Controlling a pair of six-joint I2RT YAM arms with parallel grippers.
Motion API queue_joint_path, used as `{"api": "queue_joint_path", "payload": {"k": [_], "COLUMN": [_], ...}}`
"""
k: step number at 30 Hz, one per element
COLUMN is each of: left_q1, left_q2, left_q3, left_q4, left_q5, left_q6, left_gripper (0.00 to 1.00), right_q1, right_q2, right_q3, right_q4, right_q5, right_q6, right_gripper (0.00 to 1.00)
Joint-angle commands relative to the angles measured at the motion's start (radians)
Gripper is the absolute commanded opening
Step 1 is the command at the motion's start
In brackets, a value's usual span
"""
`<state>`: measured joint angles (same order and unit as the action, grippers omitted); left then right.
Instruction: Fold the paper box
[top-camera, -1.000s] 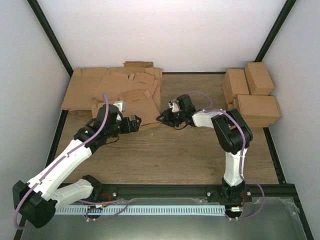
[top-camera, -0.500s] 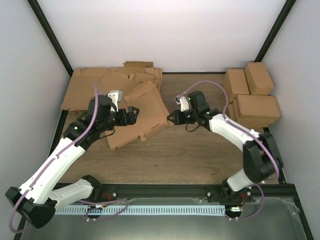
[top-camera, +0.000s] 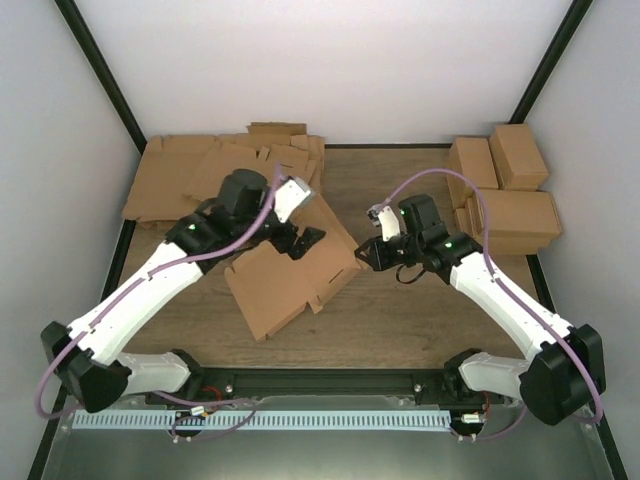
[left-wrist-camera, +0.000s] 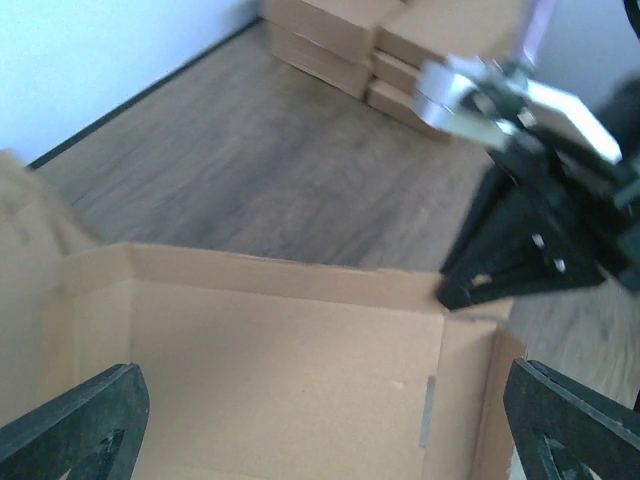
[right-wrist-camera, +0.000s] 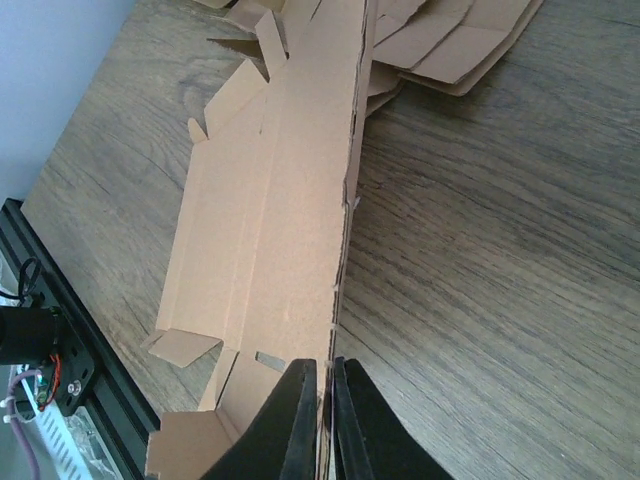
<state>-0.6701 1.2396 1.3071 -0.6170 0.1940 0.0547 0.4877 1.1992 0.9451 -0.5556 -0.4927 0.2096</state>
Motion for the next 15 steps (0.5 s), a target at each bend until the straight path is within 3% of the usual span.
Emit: {"api": "queue_joint_path", "payload": {"k": [1, 6, 10, 15], "left_q1": [-0.025, -0.024, -0.019, 0.012], "left_q2": [0.066, 0.192, 0.248, 0.401], "left_q3": [0.058, 0.210, 0.262, 0.402], "left_q4": [0.024, -0.117, -0.160, -0.343], "left_q5": [0.049, 0.153, 0.186, 0.232], "left_q6": [0.391, 0.771, 0.970, 1.170], "left_gripper": [1.00, 0.98, 0.96, 0.87], "right_q1": [0.006, 0.006, 0.006, 0.007], "right_q2": [-0.024, -0.029, -0.041, -0.053], "right_q3": [0.031, 0.041, 0.044, 0.049], "right_q4": [-0.048, -0.049, -0.044, -0.039], "right_q5": [0.053, 0.085, 0.078, 0.057], "right_q6": [-0.026, -0.029, -0.033, -0.042], "right_gripper": [0.07, 0.08, 0.08, 0.09]}}
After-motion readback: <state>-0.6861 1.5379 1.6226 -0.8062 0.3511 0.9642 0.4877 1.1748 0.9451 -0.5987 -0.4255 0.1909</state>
